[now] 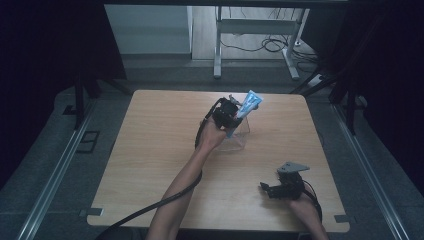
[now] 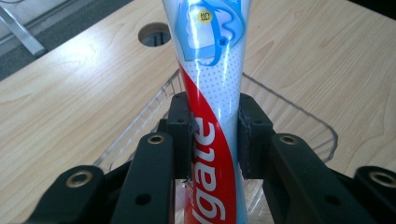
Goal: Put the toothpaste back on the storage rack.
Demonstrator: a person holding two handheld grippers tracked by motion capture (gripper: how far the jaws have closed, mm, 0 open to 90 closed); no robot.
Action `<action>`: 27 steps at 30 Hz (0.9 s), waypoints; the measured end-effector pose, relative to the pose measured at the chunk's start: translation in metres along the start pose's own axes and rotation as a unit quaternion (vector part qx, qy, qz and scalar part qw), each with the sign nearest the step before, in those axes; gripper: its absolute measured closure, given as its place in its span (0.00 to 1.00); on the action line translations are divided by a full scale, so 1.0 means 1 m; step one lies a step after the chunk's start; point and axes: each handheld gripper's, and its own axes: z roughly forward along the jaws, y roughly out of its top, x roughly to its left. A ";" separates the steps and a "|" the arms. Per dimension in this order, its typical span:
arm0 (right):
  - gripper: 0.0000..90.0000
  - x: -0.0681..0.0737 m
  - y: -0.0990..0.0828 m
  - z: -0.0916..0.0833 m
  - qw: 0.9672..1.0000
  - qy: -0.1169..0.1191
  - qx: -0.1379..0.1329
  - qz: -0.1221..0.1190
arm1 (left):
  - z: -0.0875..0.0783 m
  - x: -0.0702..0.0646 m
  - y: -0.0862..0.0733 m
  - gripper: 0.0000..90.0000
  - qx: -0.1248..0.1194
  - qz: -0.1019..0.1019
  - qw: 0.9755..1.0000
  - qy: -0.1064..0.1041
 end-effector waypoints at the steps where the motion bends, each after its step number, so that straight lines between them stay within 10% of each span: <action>1: 0.11 0.000 0.000 0.000 1.000 0.000 0.000 0.000 | 0.000 0.000 -0.001 0.78 0.003 0.002 1.000 0.000; 27: 0.11 0.000 0.000 0.000 1.000 0.000 0.000 0.000 | 0.007 -0.005 -0.008 0.79 0.052 0.008 0.998 0.017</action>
